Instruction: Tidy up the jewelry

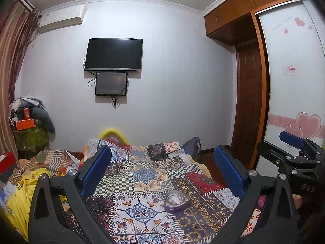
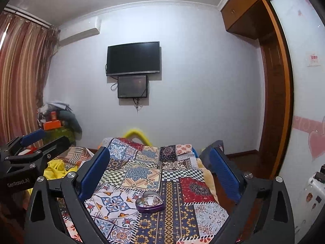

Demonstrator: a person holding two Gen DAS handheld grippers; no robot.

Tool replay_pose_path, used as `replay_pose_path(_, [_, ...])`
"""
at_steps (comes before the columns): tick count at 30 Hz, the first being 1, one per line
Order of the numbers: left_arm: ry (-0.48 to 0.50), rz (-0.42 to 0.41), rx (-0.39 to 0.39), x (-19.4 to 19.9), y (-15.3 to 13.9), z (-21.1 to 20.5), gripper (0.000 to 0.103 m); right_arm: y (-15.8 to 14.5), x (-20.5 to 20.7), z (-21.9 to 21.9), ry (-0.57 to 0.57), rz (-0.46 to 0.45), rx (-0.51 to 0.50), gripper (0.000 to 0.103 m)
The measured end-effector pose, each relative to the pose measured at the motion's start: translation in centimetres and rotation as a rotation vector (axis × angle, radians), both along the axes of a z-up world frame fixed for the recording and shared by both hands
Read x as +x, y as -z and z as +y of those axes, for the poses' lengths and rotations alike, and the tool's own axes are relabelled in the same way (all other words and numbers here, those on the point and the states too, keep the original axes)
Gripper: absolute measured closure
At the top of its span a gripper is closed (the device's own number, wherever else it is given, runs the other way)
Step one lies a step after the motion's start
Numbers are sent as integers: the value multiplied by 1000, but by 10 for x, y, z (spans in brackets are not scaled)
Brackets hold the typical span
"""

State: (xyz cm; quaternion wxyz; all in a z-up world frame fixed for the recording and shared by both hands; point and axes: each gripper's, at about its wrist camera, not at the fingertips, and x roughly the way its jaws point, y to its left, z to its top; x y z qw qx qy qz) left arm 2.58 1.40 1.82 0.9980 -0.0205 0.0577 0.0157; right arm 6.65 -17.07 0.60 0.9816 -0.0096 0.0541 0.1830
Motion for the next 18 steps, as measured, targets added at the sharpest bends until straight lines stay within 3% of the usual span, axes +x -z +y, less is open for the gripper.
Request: replay_pose_path(18, [-4,17,-4,5,4,2,1,3,-1,-5,-1,23,-1,5])
